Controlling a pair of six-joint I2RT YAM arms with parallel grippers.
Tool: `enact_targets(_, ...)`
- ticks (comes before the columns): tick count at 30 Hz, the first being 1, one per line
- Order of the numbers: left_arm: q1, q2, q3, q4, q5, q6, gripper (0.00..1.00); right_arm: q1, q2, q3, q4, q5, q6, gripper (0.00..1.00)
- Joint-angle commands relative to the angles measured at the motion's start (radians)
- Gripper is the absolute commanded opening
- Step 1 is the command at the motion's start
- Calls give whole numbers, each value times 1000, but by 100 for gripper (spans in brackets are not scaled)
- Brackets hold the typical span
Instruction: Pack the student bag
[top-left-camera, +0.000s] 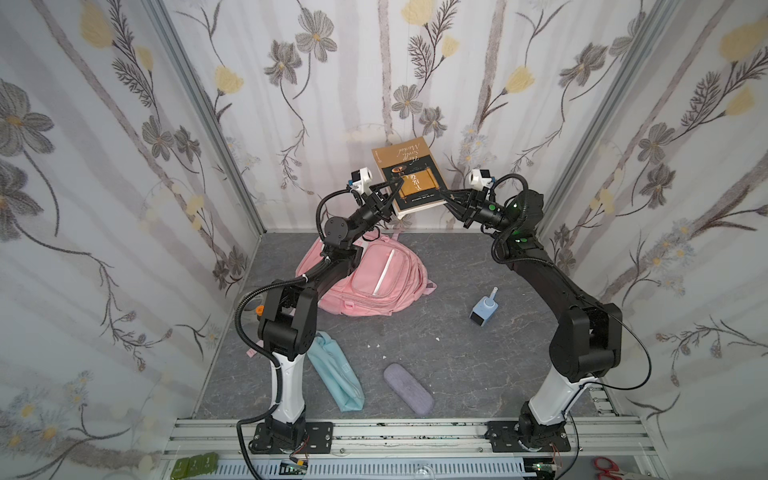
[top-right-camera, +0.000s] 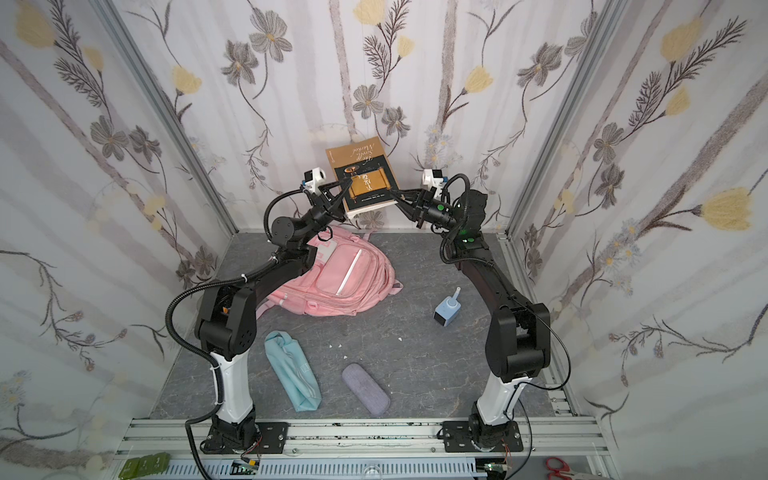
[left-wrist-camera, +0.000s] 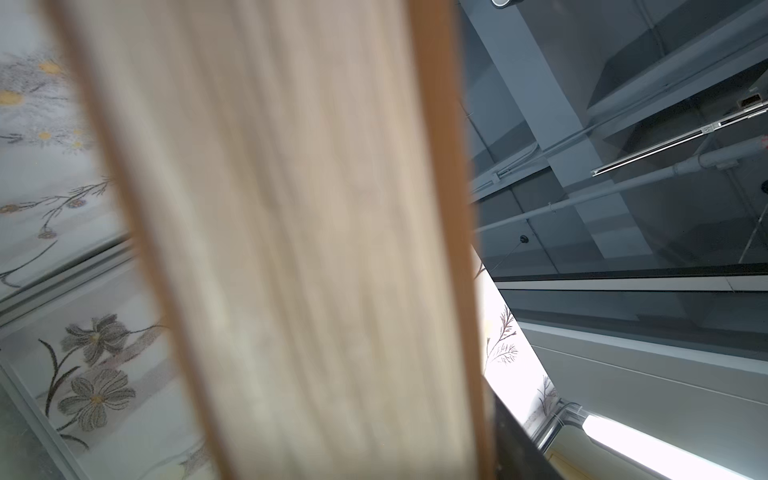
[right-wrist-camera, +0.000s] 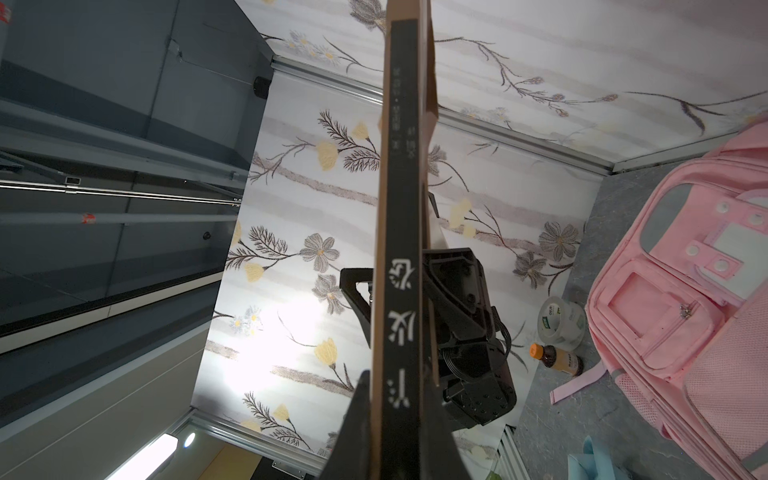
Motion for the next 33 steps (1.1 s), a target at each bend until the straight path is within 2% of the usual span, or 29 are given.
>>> enact_targets(1, 1, -14, 16, 59, -3, 2, 19, -15, -13, 7, -30, 48, -74, 0)
enact_targets(3, 1, -17, 25, 24, -9, 17, 0, -20, -15, 22, -47, 65, -92, 0)
enact_targets(4, 0, -21, 34, -2, -12, 31, 0, -20, -15, 36, -61, 75, -106, 0)
enact_targets(5, -2, -25, 43, -29, -14, 46, 0, -18, -15, 48, -71, 88, -116, 7)
enact_targets(7, -9, -35, 63, -75, -37, 89, 0, -6, -22, 64, -67, 137, -135, 37)
enact_targets(8, -13, -41, 67, -96, -52, 110, 0, 5, -28, 64, -52, 165, -143, 45)
enact_targets(10, -28, -51, 72, -139, -128, 152, 0, 43, -45, 59, -21, 245, -169, 56)
enact_targets(12, -46, -59, 73, -166, -203, 191, 0, 81, -63, 32, 36, 328, -183, 61)
enact_targets(18, -96, -44, 80, -160, -353, 234, 0, 180, -68, -103, 378, 602, -61, 62)
enact_targets(21, -114, -48, 52, -158, -395, 256, 0, 207, -63, -93, 399, 679, -89, 58)
enact_targets(25, -135, -58, 42, -206, -392, 298, 0, 211, -70, -105, 387, 776, -139, 49)
enact_targets(28, -144, -59, 38, -238, -382, 309, 0, 206, -48, -94, 387, 792, -123, 40)
enact_targets(33, -167, -84, 51, -342, -333, 413, 0, 201, -12, -64, 327, 736, -63, 43)
